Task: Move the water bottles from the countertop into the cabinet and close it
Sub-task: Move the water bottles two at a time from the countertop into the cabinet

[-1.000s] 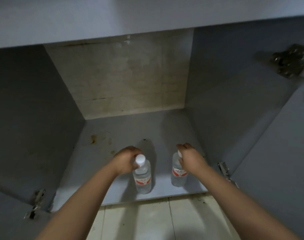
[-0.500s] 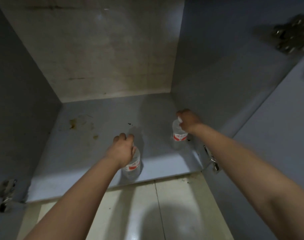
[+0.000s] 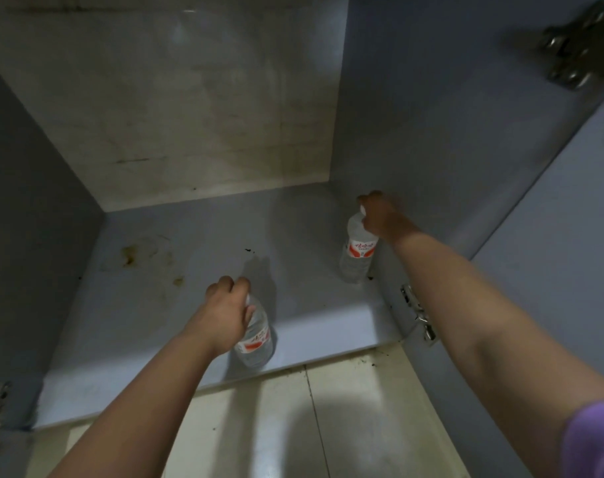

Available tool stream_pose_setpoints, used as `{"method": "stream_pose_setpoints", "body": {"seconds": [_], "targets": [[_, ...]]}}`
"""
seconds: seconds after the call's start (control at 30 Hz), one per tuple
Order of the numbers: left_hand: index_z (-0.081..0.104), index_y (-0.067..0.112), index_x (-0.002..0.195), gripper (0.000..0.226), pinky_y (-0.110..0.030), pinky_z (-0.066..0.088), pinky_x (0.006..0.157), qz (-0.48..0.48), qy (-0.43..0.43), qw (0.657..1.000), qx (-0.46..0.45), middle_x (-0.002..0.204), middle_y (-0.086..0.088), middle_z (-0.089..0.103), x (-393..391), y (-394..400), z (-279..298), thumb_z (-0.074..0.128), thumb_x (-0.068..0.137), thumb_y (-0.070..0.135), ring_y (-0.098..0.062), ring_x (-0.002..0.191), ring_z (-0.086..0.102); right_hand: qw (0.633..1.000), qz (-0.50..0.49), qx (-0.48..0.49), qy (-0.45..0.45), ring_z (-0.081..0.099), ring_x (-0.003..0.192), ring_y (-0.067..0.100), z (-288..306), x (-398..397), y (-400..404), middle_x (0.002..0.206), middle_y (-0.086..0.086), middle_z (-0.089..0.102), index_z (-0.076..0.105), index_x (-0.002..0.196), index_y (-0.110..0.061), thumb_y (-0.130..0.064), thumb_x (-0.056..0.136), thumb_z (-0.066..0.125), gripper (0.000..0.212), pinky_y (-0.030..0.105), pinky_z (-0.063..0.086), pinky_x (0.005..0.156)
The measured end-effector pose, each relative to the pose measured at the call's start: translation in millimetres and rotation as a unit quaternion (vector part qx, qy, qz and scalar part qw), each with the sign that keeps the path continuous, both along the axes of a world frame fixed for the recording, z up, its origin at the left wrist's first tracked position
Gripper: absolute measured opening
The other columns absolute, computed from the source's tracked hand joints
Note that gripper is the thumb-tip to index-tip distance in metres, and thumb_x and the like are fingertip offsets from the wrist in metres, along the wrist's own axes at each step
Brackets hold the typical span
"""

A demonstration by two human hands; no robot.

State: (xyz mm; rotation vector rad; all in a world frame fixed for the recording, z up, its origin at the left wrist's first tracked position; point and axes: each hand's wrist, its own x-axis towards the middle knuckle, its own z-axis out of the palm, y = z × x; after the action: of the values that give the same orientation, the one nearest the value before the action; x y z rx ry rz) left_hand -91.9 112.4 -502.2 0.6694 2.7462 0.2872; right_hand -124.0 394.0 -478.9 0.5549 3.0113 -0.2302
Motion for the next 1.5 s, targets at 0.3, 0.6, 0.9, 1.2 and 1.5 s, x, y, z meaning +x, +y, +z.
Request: {"method": "stream_pose_setpoints", "body": {"seconds": [0.3,0.6,0.9,1.2,1.5], "targets": [[0.037,0.005,0.131,0.036,-0.032,0.035,0.101,-0.008,0.0,1.0,-0.02,0.133,-0.016,0.041,-0.4,3.5,3.6,0.041,0.098,0.018,-0.029,0.125,0.038,1.0,-0.002,0.007,-0.003,0.046,0.126,0.035,0.7,3.7,10.0,0.135,0.024,0.047,0.046,0.132,0.001,-0.004,0.093,0.047,0.039,0.033,0.039,0.103],[0.046,0.002,0.127,0.035,-0.036,0.043,0.099,-0.099,0.031,0.987,-0.123,0.129,-0.019,0.051,-20.8,34.8,31.4,0.048,0.094,0.015,-0.033,0.122,0.048,0.998,-0.011,-0.024,0.055,0.027,0.14,0.03,-2.2,23.3,-9.4,0.15,0.021,0.029,0.03,0.142,0.0,-0.006,0.093,0.042,0.05,0.03,0.017,0.117],[0.052,0.002,0.123,0.034,-0.031,0.042,0.098,-0.102,0.043,0.994,-0.023,0.131,-0.019,0.054,-59.7,115.3,25.8,0.05,0.092,0.015,-0.03,0.122,0.052,0.994,0.04,-0.055,0.085,0.026,0.142,0.02,-23.6,34.1,1.7,0.158,0.01,0.018,0.019,0.147,-0.002,-0.005,0.098,0.039,0.053,0.022,0.019,0.115],[0.052,0.002,0.125,0.034,-0.031,0.04,0.1,-0.093,0.059,0.993,0.034,0.133,-0.018,0.054,-85.6,183.7,14.4,0.05,0.093,0.014,-0.03,0.124,0.051,0.983,-0.004,-0.141,0.117,0.016,0.147,0.015,-30.5,29.4,3.8,0.16,0.009,0.008,0.009,0.148,-0.001,-0.004,0.098,0.038,0.057,0.0,0.006,0.107],[0.053,0.004,0.124,0.033,-0.029,0.039,0.099,-0.108,0.056,0.991,0.062,0.131,-0.015,0.056,-91.9,196.3,7.6,0.05,0.094,0.016,-0.028,0.123,0.051,0.987,-0.002,-0.079,0.143,0.039,0.137,0.018,-52.6,24.8,15.4,0.151,0.005,0.037,0.037,0.142,-0.01,-0.013,0.102,0.034,0.04,0.017,0.023,0.112]]}}
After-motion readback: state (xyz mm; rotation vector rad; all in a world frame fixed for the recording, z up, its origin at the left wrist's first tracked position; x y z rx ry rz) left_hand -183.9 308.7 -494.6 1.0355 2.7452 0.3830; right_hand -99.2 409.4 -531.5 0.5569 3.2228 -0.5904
